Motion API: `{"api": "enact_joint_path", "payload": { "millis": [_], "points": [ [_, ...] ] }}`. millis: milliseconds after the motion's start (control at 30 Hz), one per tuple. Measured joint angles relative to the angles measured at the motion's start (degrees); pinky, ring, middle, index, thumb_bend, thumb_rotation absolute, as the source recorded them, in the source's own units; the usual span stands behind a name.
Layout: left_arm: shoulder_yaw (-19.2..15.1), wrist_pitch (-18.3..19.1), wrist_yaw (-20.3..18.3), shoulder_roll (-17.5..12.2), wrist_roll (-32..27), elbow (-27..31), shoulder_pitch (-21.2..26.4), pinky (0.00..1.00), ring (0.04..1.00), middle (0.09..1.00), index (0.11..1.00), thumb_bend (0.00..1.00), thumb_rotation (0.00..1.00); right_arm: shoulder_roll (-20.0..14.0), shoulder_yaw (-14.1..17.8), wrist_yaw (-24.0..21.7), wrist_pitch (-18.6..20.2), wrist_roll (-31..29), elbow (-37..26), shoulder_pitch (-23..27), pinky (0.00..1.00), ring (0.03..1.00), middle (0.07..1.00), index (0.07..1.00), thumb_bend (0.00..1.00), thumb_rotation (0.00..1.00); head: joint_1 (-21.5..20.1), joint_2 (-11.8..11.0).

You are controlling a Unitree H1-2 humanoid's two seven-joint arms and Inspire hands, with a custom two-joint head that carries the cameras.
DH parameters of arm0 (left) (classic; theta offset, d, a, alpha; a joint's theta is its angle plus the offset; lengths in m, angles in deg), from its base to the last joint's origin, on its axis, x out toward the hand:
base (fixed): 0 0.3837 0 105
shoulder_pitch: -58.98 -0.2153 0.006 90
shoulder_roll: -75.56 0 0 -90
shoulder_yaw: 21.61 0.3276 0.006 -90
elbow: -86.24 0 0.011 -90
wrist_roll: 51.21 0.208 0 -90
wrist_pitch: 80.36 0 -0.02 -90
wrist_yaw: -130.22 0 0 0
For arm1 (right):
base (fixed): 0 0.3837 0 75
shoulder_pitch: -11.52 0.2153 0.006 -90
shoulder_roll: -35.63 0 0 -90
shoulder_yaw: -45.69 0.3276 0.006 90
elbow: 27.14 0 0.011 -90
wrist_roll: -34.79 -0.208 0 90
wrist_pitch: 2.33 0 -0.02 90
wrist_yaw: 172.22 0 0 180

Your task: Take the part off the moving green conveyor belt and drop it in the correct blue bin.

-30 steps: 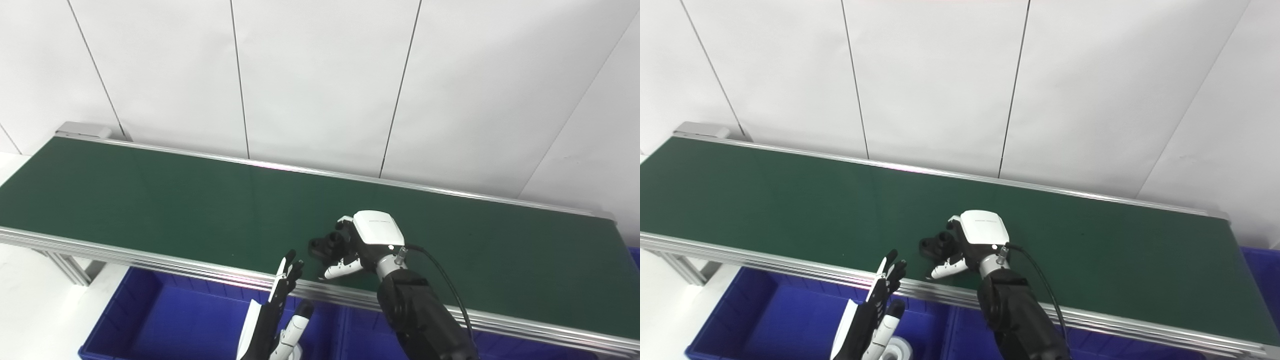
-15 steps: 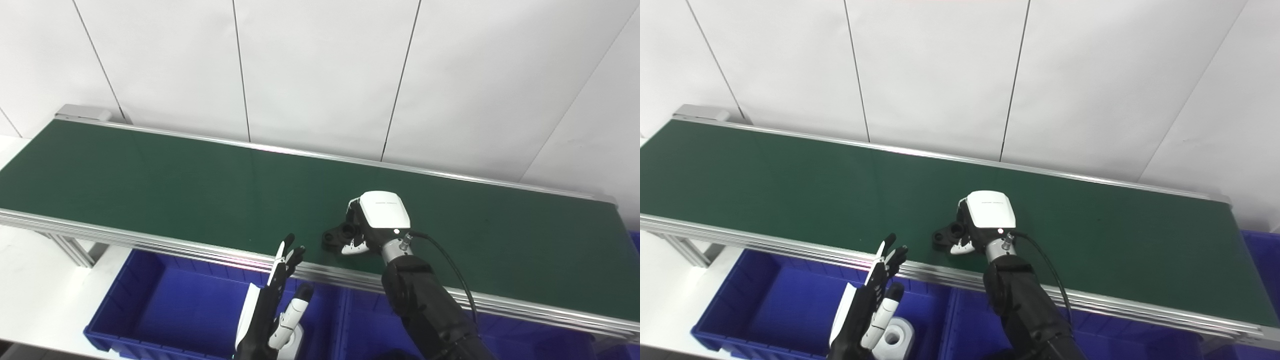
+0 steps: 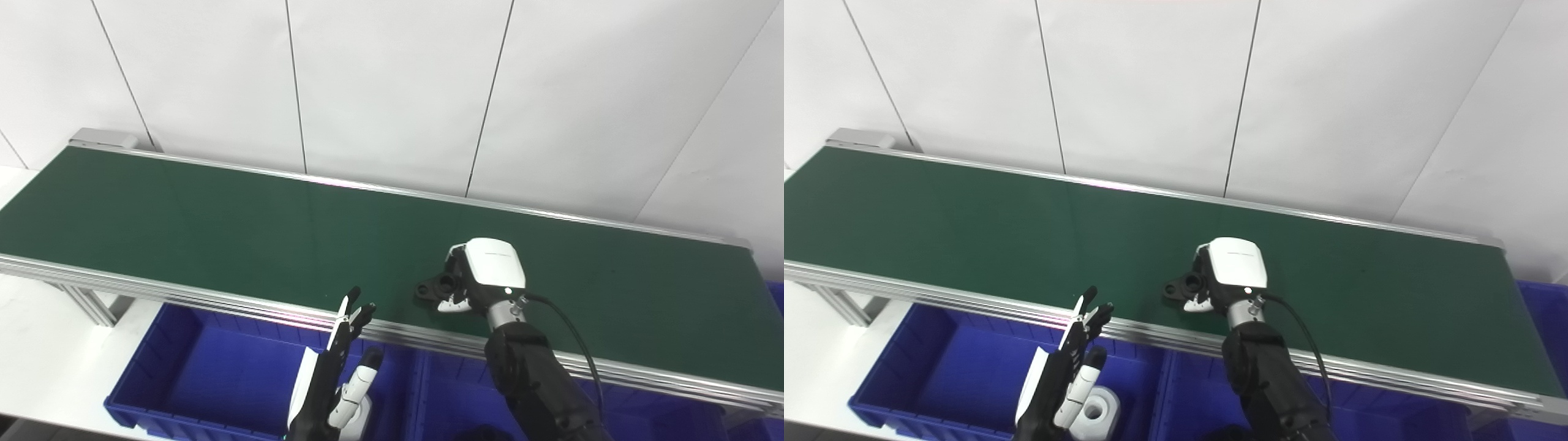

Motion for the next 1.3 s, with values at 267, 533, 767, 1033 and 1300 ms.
{"api": "enact_joint_path", "payload": {
  "millis": [267, 533, 767, 1033, 1300],
  "points": [
    [0.0, -0.4, 0.0, -0.1, -2.5, 0.0, 0.2, 0.92, 0.901, 0.875, 1.000, 0.52, 1.00, -6.1, -0.5, -5.8, -1.1, 0.1, -18.5, -7.8, 0.10, 0.159, 0.244, 0.477, 0.50, 0.15, -3.7, 0.4],
    [-0.3, -0.2, -0.2, -0.2, -5.1, 0.3, 0.4, 0.91, 0.895, 0.851, 1.000, 0.52, 1.00, -14.5, 0.6, -9.6, -3.2, 1.4, -32.4, -14.7, 0.11, 0.167, 0.254, 0.483, 0.49, 0.16, -9.9, 1.2],
    [-0.8, 0.5, -2.0, -0.6, -7.2, 2.4, 2.7, 0.92, 0.885, 0.838, 1.000, 0.56, 1.00, -18.2, 1.8, -14.3, -3.2, 3.6, -39.1, -20.6, 0.13, 0.186, 0.278, 0.486, 0.49, 0.16, -15.2, 3.1],
    [-3.7, 4.8, -4.8, -3.7, -13.5, 6.3, 2.9, 0.97, 0.899, 0.822, 1.000, 0.60, 0.95, -19.0, 3.1, -17.5, -3.2, 6.4, -41.9, -26.9, 0.13, 0.194, 0.293, 0.486, 0.50, 0.15, -19.0, 5.6],
    [-4.2, 6.9, -6.4, -4.1, -15.4, 8.2, 2.9, 0.97, 0.896, 0.830, 1.000, 0.61, 0.96, -18.9, 5.6, -17.9, -3.2, 7.7, -39.5, -29.8, 0.15, 0.218, 0.328, 0.493, 0.50, 0.14, -19.4, 5.9]
  ]
}}
